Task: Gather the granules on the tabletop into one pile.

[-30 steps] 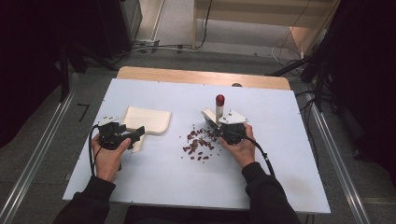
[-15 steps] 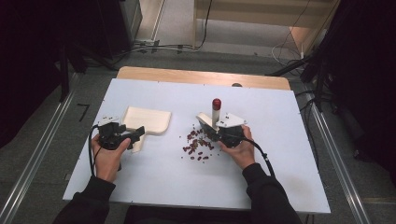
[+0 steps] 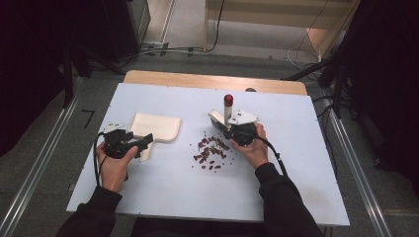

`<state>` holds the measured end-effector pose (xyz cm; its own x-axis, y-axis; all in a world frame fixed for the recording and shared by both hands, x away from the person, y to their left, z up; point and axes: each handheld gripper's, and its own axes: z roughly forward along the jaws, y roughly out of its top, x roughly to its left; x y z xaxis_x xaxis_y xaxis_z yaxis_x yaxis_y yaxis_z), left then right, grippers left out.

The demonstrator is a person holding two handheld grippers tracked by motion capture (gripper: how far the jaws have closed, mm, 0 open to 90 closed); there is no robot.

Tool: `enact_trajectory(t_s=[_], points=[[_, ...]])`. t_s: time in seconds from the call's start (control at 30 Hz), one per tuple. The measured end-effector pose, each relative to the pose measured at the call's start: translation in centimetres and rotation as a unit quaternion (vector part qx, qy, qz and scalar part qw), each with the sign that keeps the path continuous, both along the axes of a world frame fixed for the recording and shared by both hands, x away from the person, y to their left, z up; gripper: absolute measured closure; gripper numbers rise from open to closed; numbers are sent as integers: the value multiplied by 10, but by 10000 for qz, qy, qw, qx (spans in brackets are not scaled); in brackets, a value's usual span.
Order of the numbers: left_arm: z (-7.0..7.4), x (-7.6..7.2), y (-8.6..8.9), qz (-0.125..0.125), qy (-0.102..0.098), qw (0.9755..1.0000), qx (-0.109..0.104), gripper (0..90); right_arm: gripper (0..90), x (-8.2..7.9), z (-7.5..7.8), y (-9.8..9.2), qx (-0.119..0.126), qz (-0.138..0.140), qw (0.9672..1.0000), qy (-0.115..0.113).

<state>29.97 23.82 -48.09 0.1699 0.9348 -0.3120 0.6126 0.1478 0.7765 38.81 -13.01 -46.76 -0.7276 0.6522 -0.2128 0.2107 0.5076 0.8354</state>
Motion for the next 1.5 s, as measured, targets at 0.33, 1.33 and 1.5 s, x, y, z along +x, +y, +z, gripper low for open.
enact_trajectory(t_s=[0.33,1.33,1.5], points=[[-2,0,1,10,18,10000,-4,183,642,22,-4,19,-152,210,9997,-33],[-5,0,0,-45,83,10000,-24,183,643,-22,-8,22,-135,1392,9902,39],[-5,0,0,-38,92,9999,-35,183,642,-28,-7,24,-251,1412,9897,-29]])
